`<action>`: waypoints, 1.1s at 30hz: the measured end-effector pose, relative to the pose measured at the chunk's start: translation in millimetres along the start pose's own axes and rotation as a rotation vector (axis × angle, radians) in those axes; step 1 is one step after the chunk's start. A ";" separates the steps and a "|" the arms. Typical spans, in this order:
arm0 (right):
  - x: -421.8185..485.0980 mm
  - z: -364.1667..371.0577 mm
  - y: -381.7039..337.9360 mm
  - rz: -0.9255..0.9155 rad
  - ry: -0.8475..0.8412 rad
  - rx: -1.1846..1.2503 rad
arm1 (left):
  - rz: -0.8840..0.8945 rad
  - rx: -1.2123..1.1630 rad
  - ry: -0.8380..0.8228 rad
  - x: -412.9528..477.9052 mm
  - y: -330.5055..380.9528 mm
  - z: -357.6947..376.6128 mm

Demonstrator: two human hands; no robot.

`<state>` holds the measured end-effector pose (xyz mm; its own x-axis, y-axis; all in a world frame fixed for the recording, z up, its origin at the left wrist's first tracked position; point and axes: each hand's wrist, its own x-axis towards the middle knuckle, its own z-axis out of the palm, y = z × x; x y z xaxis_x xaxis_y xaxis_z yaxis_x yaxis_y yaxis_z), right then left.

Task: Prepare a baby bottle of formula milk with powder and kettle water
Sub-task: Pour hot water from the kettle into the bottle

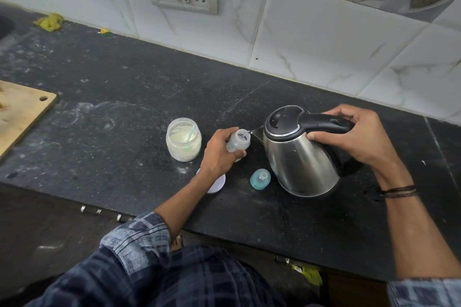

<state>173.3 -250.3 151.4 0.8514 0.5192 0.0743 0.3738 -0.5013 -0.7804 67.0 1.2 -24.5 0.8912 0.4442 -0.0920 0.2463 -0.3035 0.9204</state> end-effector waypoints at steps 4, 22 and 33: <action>0.4 -0.1 -0.3 -0.001 -0.005 0.009 | 0.001 -0.005 0.002 0.3 0.6 0.8; -0.4 -0.8 1.1 -0.007 -0.006 0.028 | 0.005 -0.059 -0.007 -3.4 11.2 1.6; -1.8 -2.3 2.7 -0.010 0.003 0.035 | -0.004 -0.086 -0.007 -5.7 17.1 1.2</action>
<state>173.6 -254.2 150.6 0.8485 0.5224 0.0843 0.3695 -0.4710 -0.8010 66.6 -7.5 -8.8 0.8929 0.4394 -0.0985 0.2168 -0.2277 0.9493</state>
